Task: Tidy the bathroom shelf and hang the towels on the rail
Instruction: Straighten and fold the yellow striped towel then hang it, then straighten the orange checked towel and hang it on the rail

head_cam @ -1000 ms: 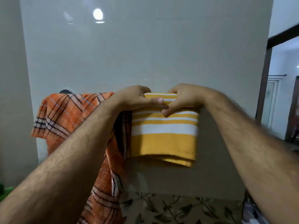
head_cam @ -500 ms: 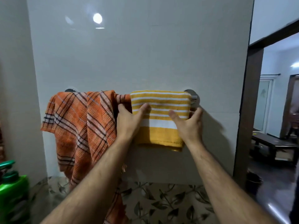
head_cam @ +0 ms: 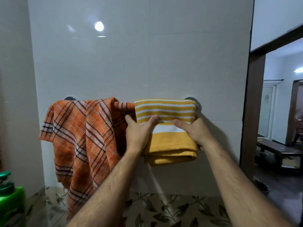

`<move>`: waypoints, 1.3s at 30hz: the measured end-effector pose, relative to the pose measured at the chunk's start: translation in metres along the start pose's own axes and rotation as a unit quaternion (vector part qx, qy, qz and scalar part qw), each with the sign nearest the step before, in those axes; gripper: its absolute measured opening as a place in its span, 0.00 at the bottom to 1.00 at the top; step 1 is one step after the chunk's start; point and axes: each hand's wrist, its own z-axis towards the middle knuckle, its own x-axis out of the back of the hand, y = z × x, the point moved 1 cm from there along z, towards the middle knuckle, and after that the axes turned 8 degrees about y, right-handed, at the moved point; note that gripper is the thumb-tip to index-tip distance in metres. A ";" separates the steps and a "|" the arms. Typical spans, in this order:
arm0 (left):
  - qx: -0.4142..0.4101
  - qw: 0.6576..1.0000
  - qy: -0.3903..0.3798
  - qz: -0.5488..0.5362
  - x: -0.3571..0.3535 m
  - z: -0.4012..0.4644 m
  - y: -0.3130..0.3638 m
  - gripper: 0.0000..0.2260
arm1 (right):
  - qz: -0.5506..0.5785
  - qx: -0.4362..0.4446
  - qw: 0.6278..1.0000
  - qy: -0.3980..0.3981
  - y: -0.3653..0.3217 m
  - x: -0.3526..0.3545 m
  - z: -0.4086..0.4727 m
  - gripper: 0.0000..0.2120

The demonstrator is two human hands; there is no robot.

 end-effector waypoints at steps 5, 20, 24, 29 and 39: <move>-0.028 0.998 0.026 0.052 0.019 0.001 -0.003 0.50 | -0.004 0.003 0.999 0.045 0.006 -0.021 -0.011 0.34; -0.233 0.866 0.244 0.369 0.119 0.031 -0.003 0.34 | -0.147 0.402 0.890 0.154 -0.067 -0.112 -0.066 0.09; -0.203 0.889 0.239 0.333 0.141 0.032 0.001 0.09 | -0.132 0.320 0.936 0.058 -0.068 -0.150 -0.062 0.05; -0.163 0.926 0.278 0.197 0.154 0.021 -0.003 0.07 | -0.177 0.156 0.971 -0.047 -0.060 -0.182 -0.061 0.17; -0.228 0.971 0.071 -0.023 0.152 -0.023 -0.005 0.14 | 0.047 0.020 0.990 -0.132 -0.074 -0.217 -0.073 0.07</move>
